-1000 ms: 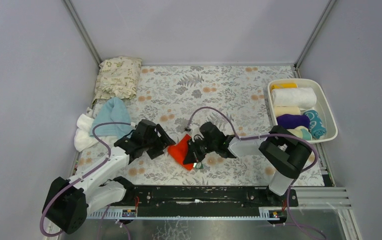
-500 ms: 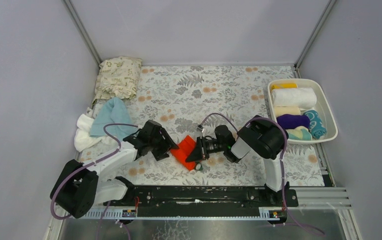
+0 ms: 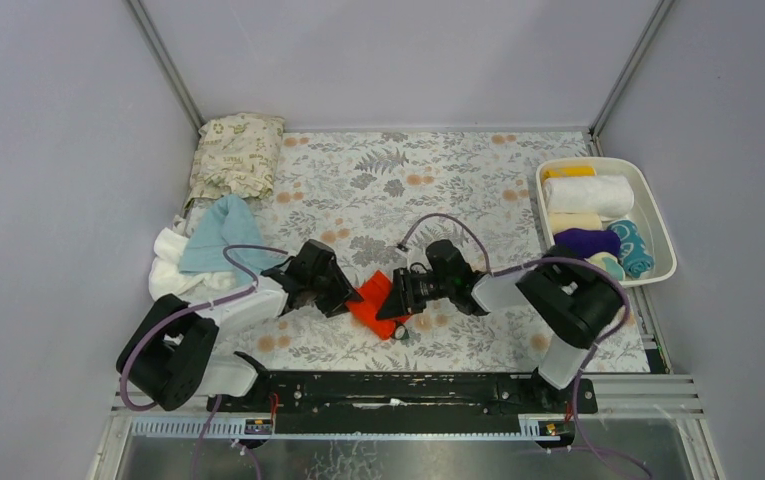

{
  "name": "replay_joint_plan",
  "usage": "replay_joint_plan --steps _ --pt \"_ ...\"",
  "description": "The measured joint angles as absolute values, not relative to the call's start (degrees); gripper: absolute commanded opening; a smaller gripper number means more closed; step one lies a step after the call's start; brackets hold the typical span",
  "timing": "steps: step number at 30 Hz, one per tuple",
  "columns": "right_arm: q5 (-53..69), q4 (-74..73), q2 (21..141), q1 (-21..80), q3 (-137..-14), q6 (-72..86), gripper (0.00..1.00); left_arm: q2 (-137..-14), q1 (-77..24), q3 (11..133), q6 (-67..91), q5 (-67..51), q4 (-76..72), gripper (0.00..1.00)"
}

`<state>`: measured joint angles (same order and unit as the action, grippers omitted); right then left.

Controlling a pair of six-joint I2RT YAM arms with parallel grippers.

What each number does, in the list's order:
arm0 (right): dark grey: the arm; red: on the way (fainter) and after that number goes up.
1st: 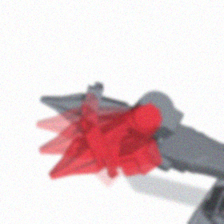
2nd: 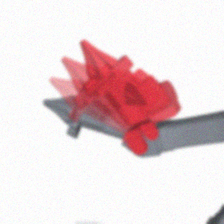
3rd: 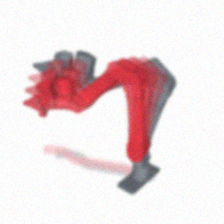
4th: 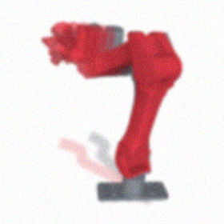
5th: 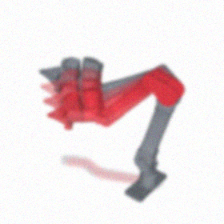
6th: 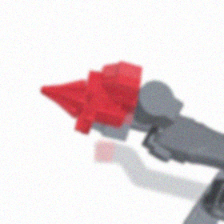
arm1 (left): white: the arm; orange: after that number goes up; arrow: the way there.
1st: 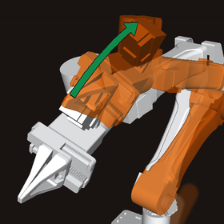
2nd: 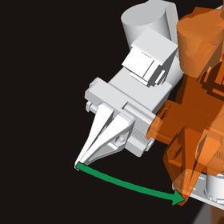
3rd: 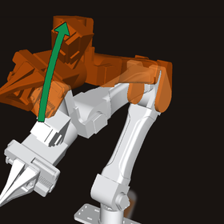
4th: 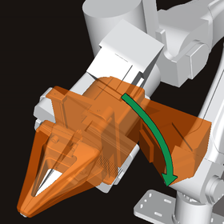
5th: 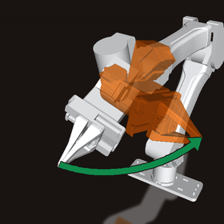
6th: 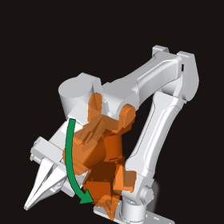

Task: Roll the towels
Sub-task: Pick up the towel at the center of the board.

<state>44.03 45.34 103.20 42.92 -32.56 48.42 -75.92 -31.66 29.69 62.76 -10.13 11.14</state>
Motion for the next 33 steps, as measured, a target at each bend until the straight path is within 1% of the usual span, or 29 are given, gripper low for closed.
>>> replay_joint_plan --steps 3,5,6,10,13,16,21,29,33 --pt "37.41 30.06 95.98 44.8 -35.68 39.94 0.5 -76.6 -31.97 30.2 62.72 -10.02 11.16 0.39" --pt "30.79 19.35 91.18 47.24 -38.76 34.06 0.55 -77.01 -32.23 30.52 62.67 -9.89 11.18 0.39" --pt "28.71 16.23 89.76 48.29 -39.97 32.23 0.57 -77.17 -32.32 30.7 62.67 -9.87 11.22 0.39" --pt "15.42 3.2 84.75 55.59 -46.0 24.51 0.63 -77.67 -32.73 31.18 62.43 -9.65 11.35 0.39" --pt "5.82 -2.98 83.44 62.08 -49.6 20.38 0.65 -77.91 -32.97 31.51 62.3 -9.43 11.57 0.39" --pt "-3.38 -7.68 83.66 67.94 -52.47 17.12 0.66 -78.08 -33.15 31.79 62.28 -9.19 11.84 0.39" --pt "-13.06 -11.09 87.85 73.63 -56.38 14.24 0.65 -78.24 -33.39 32.1 62.28 -8.82 12.16 0.39" --pt "-23.29 -12.6 99.09 79.05 -59.22 11.35 0.6 -78.46 -33.45 32.21 62.3 -8.78 12.21 0.4" --pt "-27.53 -12.71 101.21 79.72 -59.4 10.98 0.55 -78.5 -33.5 32.25 62.3 -8.62 12.23 0.4"
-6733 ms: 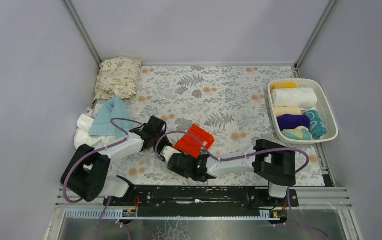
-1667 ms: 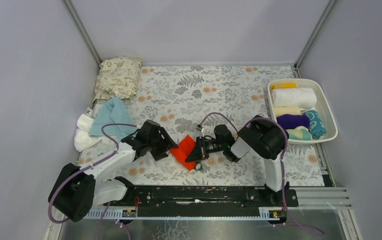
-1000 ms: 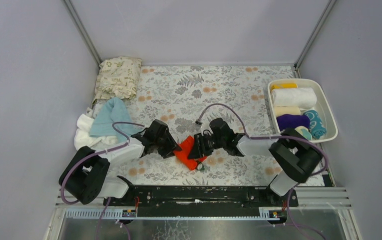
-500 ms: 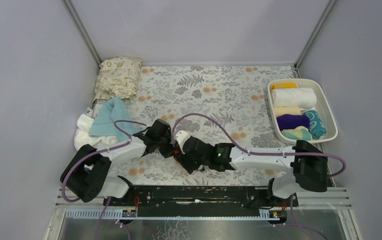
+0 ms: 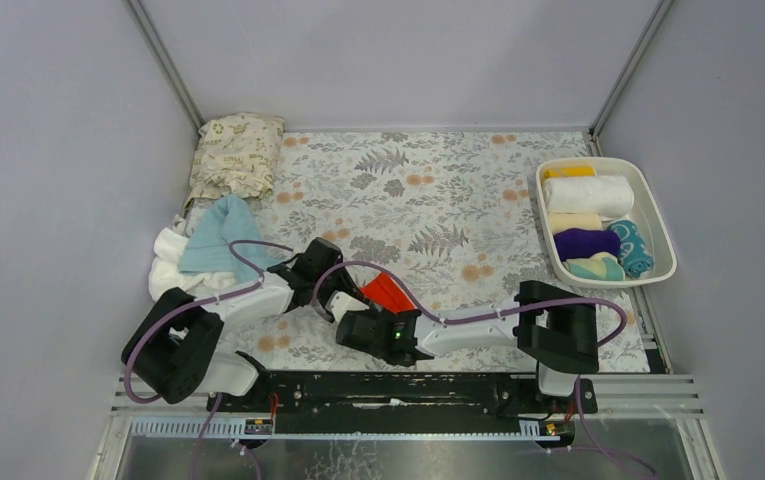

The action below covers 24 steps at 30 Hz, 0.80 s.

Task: Roll the towels
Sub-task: Pick up the towel at the center of the board.

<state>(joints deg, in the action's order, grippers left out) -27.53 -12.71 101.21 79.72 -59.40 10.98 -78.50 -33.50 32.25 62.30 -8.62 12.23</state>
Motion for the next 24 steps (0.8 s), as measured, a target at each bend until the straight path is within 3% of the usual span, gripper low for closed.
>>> replay_joint_plan --steps 7,12,17,24 --pt "-31.11 -12.43 103.2 79.77 -59.4 10.72 0.3 -78.26 -33.71 32.27 62.3 -7.88 12.6 0.4" --pt "-30.09 -9.56 101.84 79.4 -57.41 10.39 0.18 -75.48 -33.52 31.75 62.35 -6.28 14.96 0.49" --pt "-17.08 1.15 95.79 73.63 -49.69 11.27 0.12 -68.97 -32.21 30.41 62.52 -4.19 19.46 0.67" --pt "6.42 19.29 92.27 62.37 -39.29 17.89 0.1 -60.99 -31.73 29.56 62.98 -3.46 21.41 0.76"
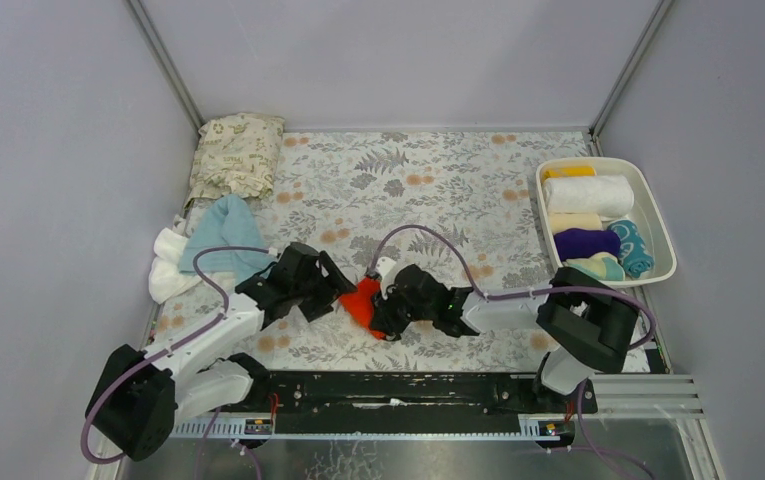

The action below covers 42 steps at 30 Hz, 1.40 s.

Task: Roll the towels
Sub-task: Pick up the towel at the center of the board.

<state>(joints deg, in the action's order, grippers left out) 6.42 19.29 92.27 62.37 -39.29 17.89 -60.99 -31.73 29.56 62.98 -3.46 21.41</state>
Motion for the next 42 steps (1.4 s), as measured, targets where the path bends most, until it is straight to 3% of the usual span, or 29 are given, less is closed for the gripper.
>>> replay_joint_plan --steps 6,13,21,27,29,35,42 --pt "24.8 36.67 96.12 54.15 -32.88 28.01 0.1 -59.51 -31.73 28.03 63.16 -5.45 19.99 0.73" --pt "38.85 58.54 105.95 46.98 -28.38 43.33 0.12 -66.43 -31.73 26.46 63.7 -8.6 14.44 0.61" --pt "43.05 68.93 110.89 44.23 -26.22 53.52 0.31 -74.0 -31.79 26.65 64.38 -11.38 6.92 0.49" --pt "40.51 52.42 101.47 44.21 -26.92 48.07 0.57 -75.92 -31.83 26.87 64.58 -12.53 4.91 0.46" --pt "38.33 42.81 96.38 44.27 -27.9 44.27 0.61 -76.34 -31.94 27.33 64.51 -12.49 5.21 0.46" --pt "25.3 13.41 82.63 48.14 -36.25 31.07 0.65 -77.41 -32.73 29.32 63.77 -11.29 7.49 0.46" --pt "5.41 -5.74 81.12 62.19 -50.35 21.23 0.66 -78.19 -33.43 31.24 63.13 -9.85 10.24 0.46"
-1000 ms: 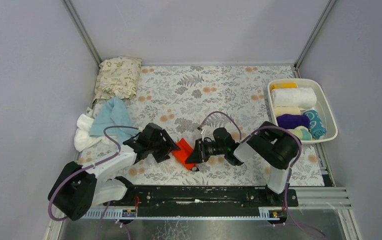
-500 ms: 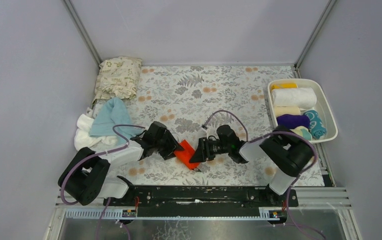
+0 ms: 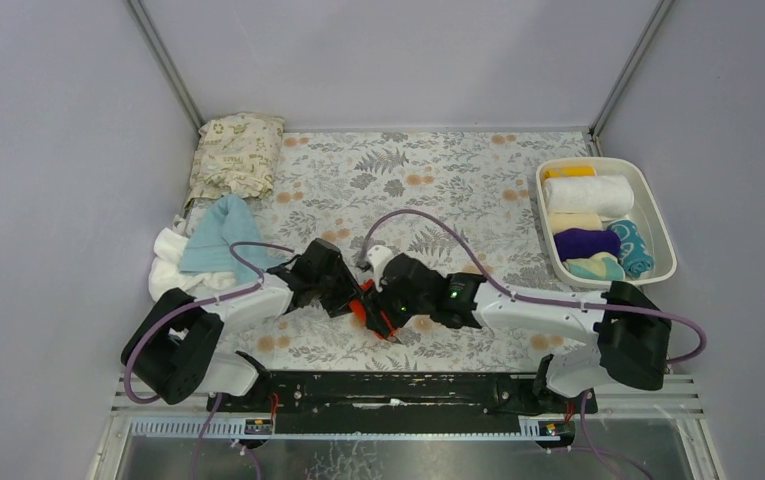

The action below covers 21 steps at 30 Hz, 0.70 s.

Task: Roll the towels
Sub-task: Pick up the towel at the center of the board.

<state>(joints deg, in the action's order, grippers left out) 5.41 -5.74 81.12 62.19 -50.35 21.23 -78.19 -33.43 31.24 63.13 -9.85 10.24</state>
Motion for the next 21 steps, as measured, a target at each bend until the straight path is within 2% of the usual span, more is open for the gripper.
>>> replay_joint_plan --steps 7,10,16,21 --pt "-9.56 -13.54 90.48 71.88 -58.3 16.36 0.66 -78.76 -33.87 32.12 63.11 -9.15 11.33 0.46" --pt "-14.44 -15.64 95.7 74.02 -60.6 14.94 0.62 -78.87 -34.11 32.34 63.09 -8.82 11.53 0.47" --pt "-20.88 -16.47 100.9 75.42 -61.63 13.85 0.51 -79.26 -34.17 32.77 63.02 -8.73 11.77 0.5" --pt "-22.59 -14.46 100.66 75.42 -59.66 14.2 0.31 -79.15 -34.37 33.01 62.87 -8.56 11.81 0.61"
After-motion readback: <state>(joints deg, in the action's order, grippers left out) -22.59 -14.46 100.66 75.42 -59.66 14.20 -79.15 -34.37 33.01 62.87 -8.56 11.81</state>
